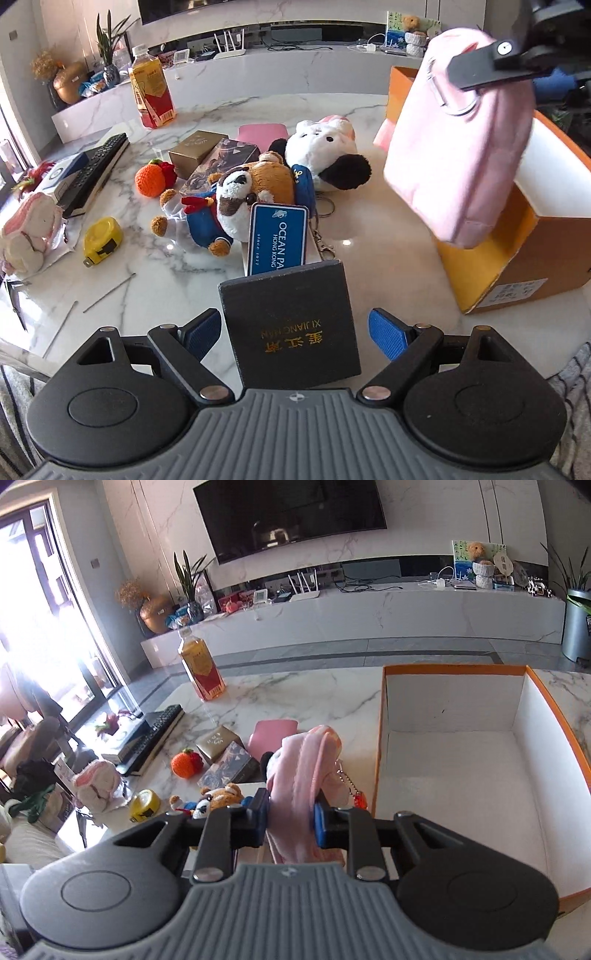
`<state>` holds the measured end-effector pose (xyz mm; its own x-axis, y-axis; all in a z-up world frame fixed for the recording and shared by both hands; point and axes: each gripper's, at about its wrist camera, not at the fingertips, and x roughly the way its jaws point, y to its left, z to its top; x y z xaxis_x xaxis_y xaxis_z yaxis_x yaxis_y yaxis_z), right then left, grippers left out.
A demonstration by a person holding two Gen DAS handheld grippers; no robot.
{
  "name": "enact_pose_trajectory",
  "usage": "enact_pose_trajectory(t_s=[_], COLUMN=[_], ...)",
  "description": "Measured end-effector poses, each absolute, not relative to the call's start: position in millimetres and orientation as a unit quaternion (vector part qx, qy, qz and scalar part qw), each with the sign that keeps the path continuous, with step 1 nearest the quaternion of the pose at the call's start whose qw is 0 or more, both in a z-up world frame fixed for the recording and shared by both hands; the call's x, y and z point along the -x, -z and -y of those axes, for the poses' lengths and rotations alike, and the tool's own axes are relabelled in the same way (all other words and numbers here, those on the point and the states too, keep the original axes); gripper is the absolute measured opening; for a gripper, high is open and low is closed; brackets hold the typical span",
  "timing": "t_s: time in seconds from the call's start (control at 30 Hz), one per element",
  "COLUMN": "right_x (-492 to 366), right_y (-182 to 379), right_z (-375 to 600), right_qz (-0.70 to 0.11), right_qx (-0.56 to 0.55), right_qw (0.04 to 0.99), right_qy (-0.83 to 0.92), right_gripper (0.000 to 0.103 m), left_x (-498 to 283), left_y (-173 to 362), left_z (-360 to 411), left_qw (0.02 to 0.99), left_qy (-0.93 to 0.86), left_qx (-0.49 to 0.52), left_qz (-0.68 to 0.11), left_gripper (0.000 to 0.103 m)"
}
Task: Organize objects
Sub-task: 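Close right gripper on the pink bag and lift it while left grasps the black box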
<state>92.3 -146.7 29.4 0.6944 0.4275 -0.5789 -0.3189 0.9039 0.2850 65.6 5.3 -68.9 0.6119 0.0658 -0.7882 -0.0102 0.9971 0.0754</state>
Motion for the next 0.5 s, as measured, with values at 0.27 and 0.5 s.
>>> enact_pose_trajectory(t_s=[0.27, 0.5], right_x=[-89.2, -87.3], right_y=[-30.2, -31.0], right_z=[173.5, 183.1], right_qz=[-0.341, -0.339], right_qx=[-0.135, -0.145], right_qw=[0.9, 0.899], right_qy=[-0.234, -0.237], right_gripper=[0.026, 0.026], left_x=[-83.5, -81.8], left_y=[85.1, 89.2], left_z=[-5.8, -2.6], left_qw=[0.882, 0.884], left_qy=[-0.046, -0.052], left_qx=[-0.026, -0.033], left_qz=[-0.469, -0.464], left_gripper=[0.103, 0.093])
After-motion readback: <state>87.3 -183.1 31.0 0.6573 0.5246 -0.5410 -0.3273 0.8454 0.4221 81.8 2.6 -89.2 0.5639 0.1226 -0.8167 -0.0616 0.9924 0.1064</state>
